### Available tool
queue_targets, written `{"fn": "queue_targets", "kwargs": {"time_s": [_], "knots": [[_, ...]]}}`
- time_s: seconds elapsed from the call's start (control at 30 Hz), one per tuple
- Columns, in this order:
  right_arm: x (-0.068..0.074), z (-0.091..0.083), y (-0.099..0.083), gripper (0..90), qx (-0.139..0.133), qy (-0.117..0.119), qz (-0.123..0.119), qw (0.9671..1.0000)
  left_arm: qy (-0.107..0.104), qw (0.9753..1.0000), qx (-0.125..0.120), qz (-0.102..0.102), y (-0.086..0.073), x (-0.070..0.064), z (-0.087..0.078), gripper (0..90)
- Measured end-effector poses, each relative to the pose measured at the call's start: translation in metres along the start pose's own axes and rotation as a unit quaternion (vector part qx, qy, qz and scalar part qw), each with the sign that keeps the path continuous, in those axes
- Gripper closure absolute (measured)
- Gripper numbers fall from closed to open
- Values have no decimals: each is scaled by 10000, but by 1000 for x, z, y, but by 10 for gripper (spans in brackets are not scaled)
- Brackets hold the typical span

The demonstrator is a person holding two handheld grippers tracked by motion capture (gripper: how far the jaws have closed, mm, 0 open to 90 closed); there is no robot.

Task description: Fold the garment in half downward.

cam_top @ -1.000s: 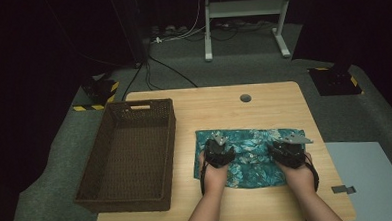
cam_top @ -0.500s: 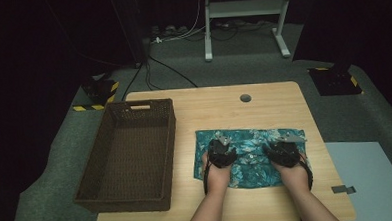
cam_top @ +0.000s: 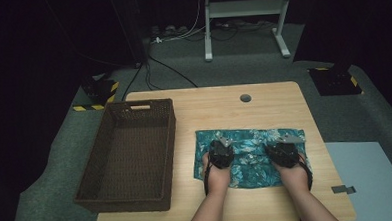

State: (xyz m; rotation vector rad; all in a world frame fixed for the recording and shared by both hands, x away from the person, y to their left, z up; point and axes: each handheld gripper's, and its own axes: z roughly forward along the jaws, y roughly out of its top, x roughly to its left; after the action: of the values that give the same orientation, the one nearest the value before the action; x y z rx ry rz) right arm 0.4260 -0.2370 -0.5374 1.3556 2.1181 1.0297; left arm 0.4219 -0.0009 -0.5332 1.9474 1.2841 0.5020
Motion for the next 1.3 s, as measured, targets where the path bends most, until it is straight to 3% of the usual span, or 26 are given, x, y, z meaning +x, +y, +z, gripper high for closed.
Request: {"fn": "queue_targets", "kwargs": {"time_s": [0.23, 0.57, 0.77, 1.07, 1.3], "knots": [[5, -14, 1, 851, -240, -114, -124, 9996, -59, 9997, -241, 7, 0, 0, -15, 835], [15, -45, -5, 847, -504, -29, -295, 9983, -157, 9988, -461, 67, -9, -8, -42, 827], [19, -57, -16, 847, -550, 13, -372, 9978, -234, 9990, -380, 70, -22, -11, -51, 816], [25, -56, -36, 847, -471, 26, -389, 9981, -314, 9991, -281, 63, -35, -12, -53, 807], [26, -57, -40, 846, -463, 45, -381, 9982, -325, 9991, -247, 72, -39, -13, -55, 796]]}}
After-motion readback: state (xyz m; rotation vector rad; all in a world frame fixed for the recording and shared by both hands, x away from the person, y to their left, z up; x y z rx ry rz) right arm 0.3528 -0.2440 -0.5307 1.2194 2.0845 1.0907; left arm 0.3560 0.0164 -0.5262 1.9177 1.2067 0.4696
